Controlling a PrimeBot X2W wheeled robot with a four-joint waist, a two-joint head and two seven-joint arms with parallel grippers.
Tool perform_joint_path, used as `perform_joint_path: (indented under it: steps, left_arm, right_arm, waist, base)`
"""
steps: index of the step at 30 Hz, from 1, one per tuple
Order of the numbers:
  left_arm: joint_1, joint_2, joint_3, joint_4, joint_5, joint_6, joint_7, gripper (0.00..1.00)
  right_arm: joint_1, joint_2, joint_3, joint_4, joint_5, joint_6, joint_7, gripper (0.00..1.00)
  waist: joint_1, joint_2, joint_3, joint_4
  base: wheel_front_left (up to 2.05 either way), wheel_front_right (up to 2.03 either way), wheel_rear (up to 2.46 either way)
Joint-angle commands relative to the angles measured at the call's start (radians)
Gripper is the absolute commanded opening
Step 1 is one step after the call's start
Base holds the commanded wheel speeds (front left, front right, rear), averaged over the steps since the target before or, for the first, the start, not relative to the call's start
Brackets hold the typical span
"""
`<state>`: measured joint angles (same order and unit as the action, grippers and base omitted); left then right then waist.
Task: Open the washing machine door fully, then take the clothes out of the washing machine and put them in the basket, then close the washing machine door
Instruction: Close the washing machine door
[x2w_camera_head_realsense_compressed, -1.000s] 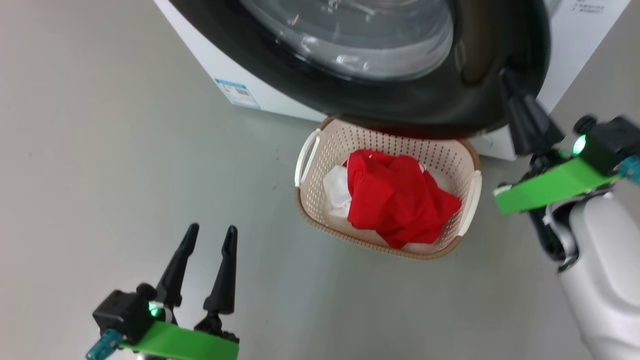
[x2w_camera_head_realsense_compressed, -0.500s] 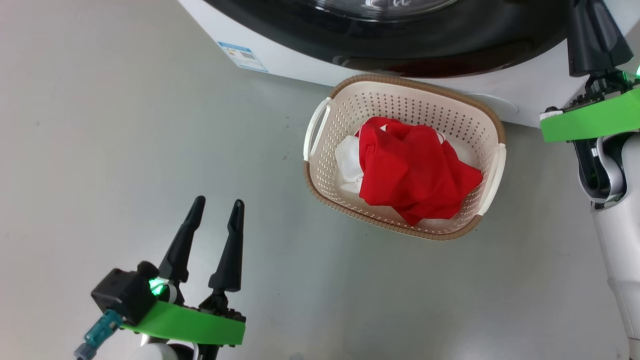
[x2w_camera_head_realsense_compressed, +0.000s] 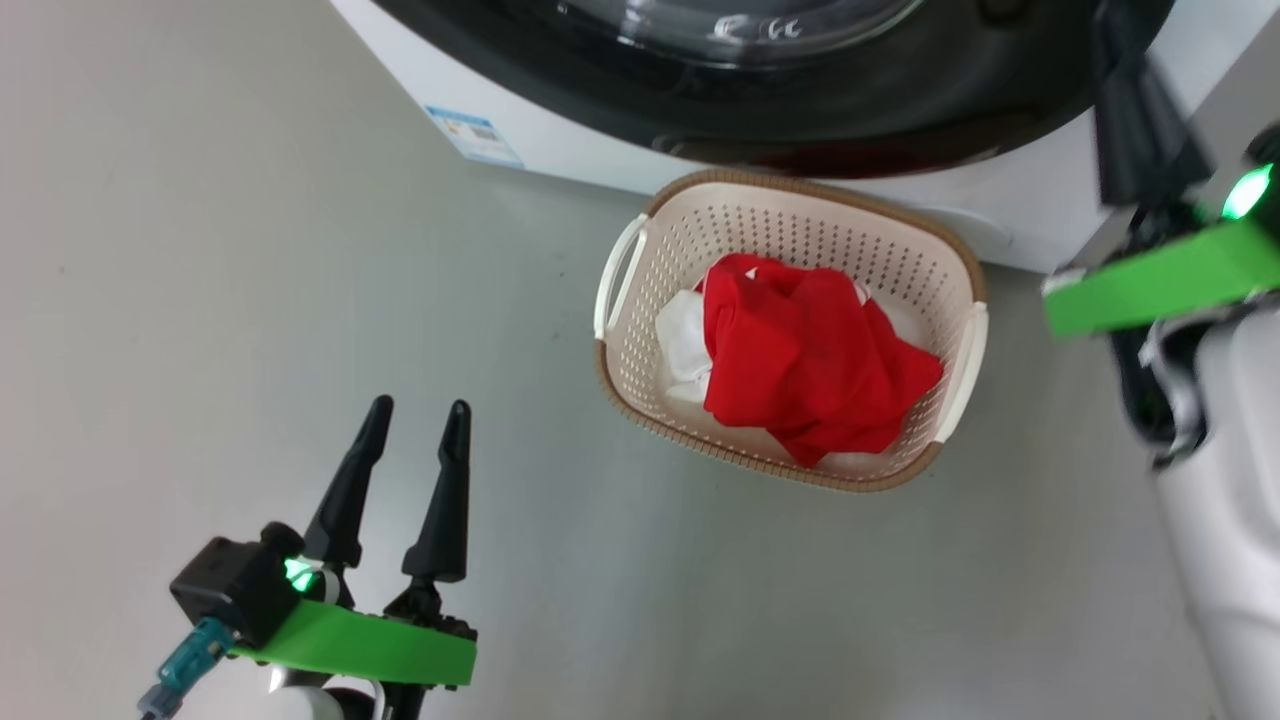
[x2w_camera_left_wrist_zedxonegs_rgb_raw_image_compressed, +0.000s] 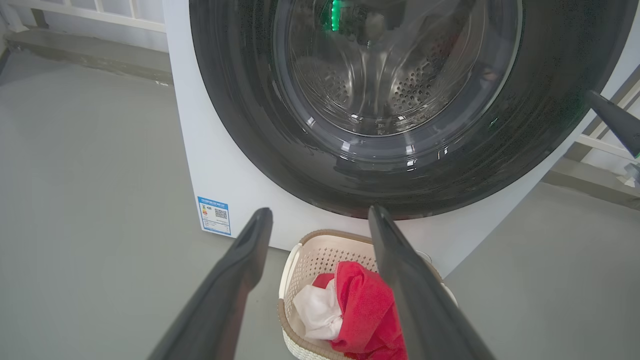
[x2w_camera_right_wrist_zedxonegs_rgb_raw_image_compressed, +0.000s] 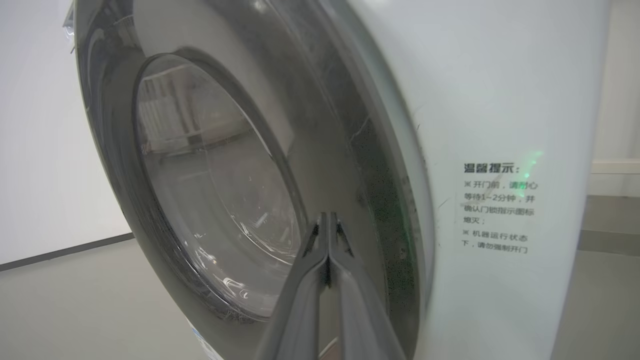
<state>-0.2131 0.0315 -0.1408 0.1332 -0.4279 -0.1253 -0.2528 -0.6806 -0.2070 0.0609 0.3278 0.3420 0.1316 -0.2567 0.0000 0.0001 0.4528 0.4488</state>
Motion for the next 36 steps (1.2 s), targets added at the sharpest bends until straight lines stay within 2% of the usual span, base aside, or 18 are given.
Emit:
perform_joint_path:
  steps: [1, 3, 5, 6, 12, 36]
  left_arm:
    - [0.0, 0.019, 0.047, -0.013, 0.018, -0.005, -0.009, 1.0]
    - [0.01, 0.019, 0.056, -0.007, 0.028, -0.005, -0.009, 1.0]
    - [0.021, 0.019, 0.065, -0.002, 0.038, -0.005, -0.009, 1.0]
    - [0.027, 0.019, 0.069, 0.001, 0.043, -0.005, -0.009, 1.0]
    - [0.058, 0.023, 0.085, 0.019, 0.069, -0.005, -0.009, 1.0]
    - [0.172, 0.123, 0.087, -0.007, 0.1, -0.005, -0.009, 1.0]
  right_arm:
    - [0.059, 0.027, 0.029, -0.026, 0.002, -0.001, -0.005, 0.13]
    - [0.106, 0.033, 0.035, -0.031, 0.006, -0.001, -0.005, 0.43]
    - [0.151, 0.039, 0.039, -0.036, 0.011, -0.001, -0.005, 0.92]
    - [0.172, 0.043, 0.042, -0.039, 0.012, -0.001, -0.005, 1.0]
    - [0.289, 0.061, 0.037, -0.051, 0.019, -0.001, -0.005, 1.0]
    - [0.611, 0.108, -0.061, -0.096, 0.018, -0.001, -0.005, 1.0]
  waist:
    - [0.0, -0.0001, -0.039, -0.022]
    - [0.0, -0.0001, -0.062, -0.034]
    - [0.0, -0.0001, -0.086, -0.048]
    - [0.0, -0.0001, -0.097, -0.057]
    - [0.0, -0.0001, -0.158, -0.1]
    - [0.0, -0.0001, -0.359, -0.276]
  base:
    - [0.0, 0.0, 0.0]
    - [0.0, 0.0, 0.0]
    - [0.0, 0.0, 0.0]
    - [0.0, 0.0, 0.0]
    - [0.0, 0.0, 0.0]
    - [0.0, 0.0, 0.0]
